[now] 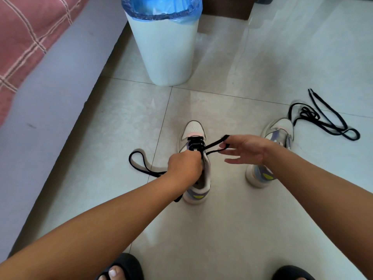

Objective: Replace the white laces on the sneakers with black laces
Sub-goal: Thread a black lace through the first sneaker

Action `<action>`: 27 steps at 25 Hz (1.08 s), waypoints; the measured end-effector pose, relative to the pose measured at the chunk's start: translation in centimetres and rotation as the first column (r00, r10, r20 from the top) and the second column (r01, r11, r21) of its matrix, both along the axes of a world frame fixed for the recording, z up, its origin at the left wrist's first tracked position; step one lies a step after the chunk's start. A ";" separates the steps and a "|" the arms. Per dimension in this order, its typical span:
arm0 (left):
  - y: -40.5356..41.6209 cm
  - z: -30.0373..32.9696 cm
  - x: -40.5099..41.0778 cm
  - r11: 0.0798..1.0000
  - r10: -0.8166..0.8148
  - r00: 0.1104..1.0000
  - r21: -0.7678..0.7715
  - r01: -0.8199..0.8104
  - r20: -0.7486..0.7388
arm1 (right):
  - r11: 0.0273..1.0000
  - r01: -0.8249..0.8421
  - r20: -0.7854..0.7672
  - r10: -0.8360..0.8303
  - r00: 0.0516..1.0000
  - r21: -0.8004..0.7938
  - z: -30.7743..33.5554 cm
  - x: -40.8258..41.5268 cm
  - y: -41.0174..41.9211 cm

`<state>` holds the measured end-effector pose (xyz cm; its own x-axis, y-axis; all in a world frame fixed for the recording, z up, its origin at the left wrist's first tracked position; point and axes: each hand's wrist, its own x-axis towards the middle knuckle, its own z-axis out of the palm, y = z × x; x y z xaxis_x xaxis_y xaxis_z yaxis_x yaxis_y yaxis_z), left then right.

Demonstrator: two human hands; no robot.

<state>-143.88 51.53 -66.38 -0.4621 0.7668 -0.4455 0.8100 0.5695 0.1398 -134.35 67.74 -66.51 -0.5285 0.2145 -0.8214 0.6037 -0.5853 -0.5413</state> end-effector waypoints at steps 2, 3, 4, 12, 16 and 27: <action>-0.1 0.2 0.1 1.000 0.009 1.000 0.014 -0.009 0.000 | 0.988 -0.156 0.016 0.156 0.988 -0.022 0.4 0.3 0.9; -0.1 0.2 0.1 1.000 0.014 1.000 0.017 -0.014 0.000 | 0.984 -0.176 0.009 0.177 0.984 -0.032 0.7 0.3 1.2; -0.1 0.3 0.2 1.000 0.018 1.000 0.019 -0.018 0.000 | 0.986 -0.163 -0.004 0.163 0.987 -0.045 0.8 0.1 1.4; -0.1 -0.2 0.3 0.998 0.041 0.999 0.037 -0.041 0.007 | 0.905 0.224 0.133 -0.288 0.948 0.361 -1.5 -0.9 -1.2; -0.5 -0.6 0.4 0.994 0.062 0.998 0.091 -0.065 0.031 | 0.891 -0.008 0.171 -0.079 0.982 0.454 -3.0 1.6 -6.7; -7.9 2.5 -0.5 0.999 -0.014 0.628 0.044 -0.032 0.778 | 0.804 0.056 0.025 -0.088 0.996 0.592 -3.6 0.6 -8.8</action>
